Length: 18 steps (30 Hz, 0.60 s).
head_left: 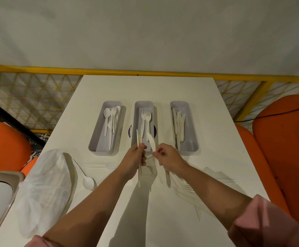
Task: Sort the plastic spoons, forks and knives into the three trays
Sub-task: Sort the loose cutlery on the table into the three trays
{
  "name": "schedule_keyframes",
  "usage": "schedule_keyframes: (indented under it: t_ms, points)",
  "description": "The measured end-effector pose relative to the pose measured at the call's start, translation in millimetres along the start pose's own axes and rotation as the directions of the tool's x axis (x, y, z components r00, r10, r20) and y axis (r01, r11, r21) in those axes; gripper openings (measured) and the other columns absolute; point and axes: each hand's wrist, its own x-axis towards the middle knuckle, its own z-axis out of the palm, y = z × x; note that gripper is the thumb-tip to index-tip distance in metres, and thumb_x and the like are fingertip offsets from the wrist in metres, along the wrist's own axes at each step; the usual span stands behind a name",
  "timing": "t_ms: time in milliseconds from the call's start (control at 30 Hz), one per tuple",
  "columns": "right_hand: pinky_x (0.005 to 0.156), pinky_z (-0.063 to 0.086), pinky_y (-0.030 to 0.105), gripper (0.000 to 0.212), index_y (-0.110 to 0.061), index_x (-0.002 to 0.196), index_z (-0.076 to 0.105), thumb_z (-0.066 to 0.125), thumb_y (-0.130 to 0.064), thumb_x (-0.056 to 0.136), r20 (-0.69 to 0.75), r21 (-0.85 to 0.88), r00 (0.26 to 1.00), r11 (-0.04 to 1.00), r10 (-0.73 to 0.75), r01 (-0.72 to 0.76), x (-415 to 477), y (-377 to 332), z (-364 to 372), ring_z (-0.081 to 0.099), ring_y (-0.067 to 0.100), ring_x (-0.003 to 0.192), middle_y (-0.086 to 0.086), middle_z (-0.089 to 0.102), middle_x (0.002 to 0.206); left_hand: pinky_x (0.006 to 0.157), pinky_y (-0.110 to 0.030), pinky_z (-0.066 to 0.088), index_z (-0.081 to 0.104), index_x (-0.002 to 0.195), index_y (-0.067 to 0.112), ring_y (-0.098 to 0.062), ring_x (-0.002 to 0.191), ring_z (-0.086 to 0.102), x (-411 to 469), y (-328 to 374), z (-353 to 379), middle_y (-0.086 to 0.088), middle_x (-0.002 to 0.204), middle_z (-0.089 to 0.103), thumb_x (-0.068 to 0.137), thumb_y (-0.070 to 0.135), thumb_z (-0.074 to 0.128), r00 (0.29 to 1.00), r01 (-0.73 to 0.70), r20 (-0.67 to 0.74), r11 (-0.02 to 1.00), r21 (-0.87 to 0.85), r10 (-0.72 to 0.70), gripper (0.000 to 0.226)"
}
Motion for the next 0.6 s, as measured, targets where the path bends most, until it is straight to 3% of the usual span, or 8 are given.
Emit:
schedule_keyframes:
  t_ms: [167,367,500,600]
  points:
    - [0.049,0.043,0.015,0.011,-0.011,0.081,0.055,0.056,-0.011,0.092,-0.040,0.192,0.999,0.981,0.016,-0.008,-0.6,-10.5,-11.2,0.050,0.003,0.046,0.000,0.054,0.060,0.062,-0.024,0.042,0.057,0.097,0.005,-0.013,0.063,0.046,9.5,9.2,24.5,-0.006,0.073,0.052,0.098,0.041,0.038,0.997,-0.013,0.070,1.000,0.004,0.013,0.041]
    - [0.066,0.045,0.015,0.006,-0.010,0.085,0.064,0.059,-0.010,0.089,-0.161,0.249,0.984,0.968,0.076,-0.034,6.6,-6.2,-26.6,0.058,0.014,0.079,-0.001,0.061,0.079,0.069,-0.026,0.045,0.058,0.091,0.007,-0.014,0.069,0.055,26.8,19.9,51.1,-0.008,0.076,0.059,0.099,0.026,0.040,0.995,0.042,0.095,0.995,-0.094,-0.033,0.028]
    - [0.062,0.044,0.019,0.028,-0.014,0.113,0.049,0.052,-0.035,0.094,-0.059,0.256,0.975,0.948,0.213,-0.192,6.3,-7.0,-41.3,0.058,0.011,0.077,0.003,0.062,0.096,0.072,-0.030,0.048,0.051,0.092,0.006,-0.017,0.075,0.058,36.1,35.2,72.3,-0.007,0.078,0.057,0.100,0.027,0.038,0.995,0.091,0.064,0.979,-0.182,-0.081,0.026]
    - [0.058,0.050,0.028,0.029,-0.018,0.123,0.041,0.045,-0.031,0.097,0.073,0.351,0.972,0.906,0.224,-0.235,6.0,-4.5,-49.3,0.063,0.018,0.065,0.009,0.066,0.089,0.063,-0.032,0.052,0.050,0.093,0.008,-0.020,0.071,0.058,39.9,46.1,87.2,-0.010,0.079,0.055,0.100,0.032,0.037,0.995,0.090,0.043,0.986,-0.141,-0.085,0.028]
